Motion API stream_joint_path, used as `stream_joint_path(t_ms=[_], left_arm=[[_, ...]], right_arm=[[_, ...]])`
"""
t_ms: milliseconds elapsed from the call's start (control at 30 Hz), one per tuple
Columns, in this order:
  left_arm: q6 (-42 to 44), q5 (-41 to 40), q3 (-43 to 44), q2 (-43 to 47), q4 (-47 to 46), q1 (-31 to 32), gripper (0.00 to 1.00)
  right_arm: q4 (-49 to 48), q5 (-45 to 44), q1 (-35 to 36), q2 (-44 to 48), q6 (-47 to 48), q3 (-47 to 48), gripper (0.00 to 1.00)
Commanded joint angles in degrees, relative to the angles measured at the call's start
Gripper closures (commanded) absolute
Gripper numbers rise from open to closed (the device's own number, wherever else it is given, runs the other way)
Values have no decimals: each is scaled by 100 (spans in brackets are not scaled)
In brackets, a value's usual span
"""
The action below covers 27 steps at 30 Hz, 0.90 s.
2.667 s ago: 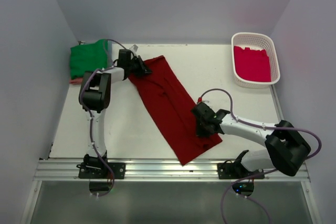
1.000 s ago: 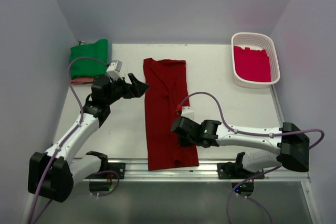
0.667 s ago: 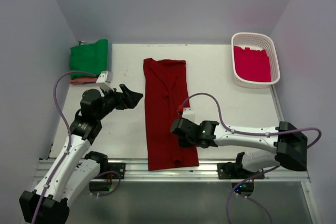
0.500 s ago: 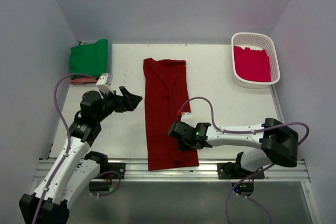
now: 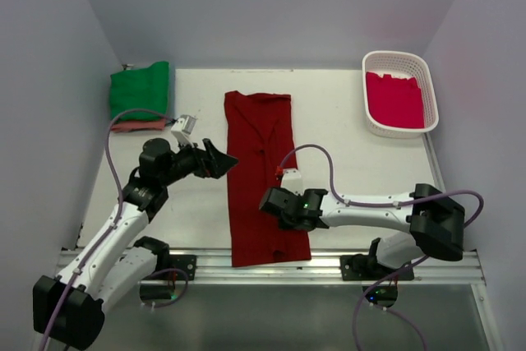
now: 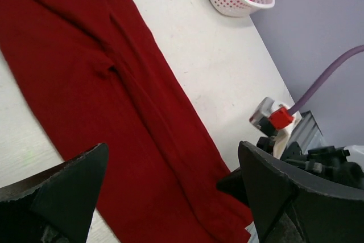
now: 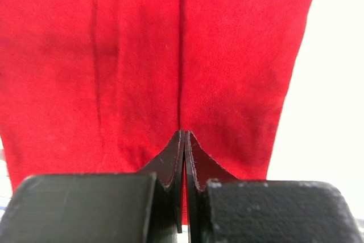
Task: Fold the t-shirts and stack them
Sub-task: Fold the tshirt
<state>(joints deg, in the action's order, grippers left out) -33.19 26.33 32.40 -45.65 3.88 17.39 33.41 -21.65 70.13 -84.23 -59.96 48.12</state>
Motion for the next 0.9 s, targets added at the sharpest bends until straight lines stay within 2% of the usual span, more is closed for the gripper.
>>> stream_joint_path(t_ms=[0, 133, 267, 400, 533, 667, 867], left_arm=[[137, 320, -181, -496, -1229, 273, 0], [146, 391, -173, -1812, -1934, 642, 0], [155, 154, 64, -2632, -2304, 1169, 0], [208, -189, 301, -2941, -2374, 1661, 0], [199, -330, 398, -3107, -2602, 1882, 2], [216, -409, 416, -3301, -2813, 2049, 4], [252, -506, 276, -3582, -3033, 2164, 5]], right_arm=[[358, -945, 1, 354, 195, 373, 100], [307, -1149, -638, 302, 511, 479, 100], [-316, -947, -1420, 223, 1090, 287, 100], [-948, -824, -1923, 82, 1495, 251, 100], [-1415, -473, -2222, -181, 1804, 347, 100], [-2047, 158, -2363, -436, 1997, 339, 100], [-2549, 547, -2390, -507, 2033, 172, 100]])
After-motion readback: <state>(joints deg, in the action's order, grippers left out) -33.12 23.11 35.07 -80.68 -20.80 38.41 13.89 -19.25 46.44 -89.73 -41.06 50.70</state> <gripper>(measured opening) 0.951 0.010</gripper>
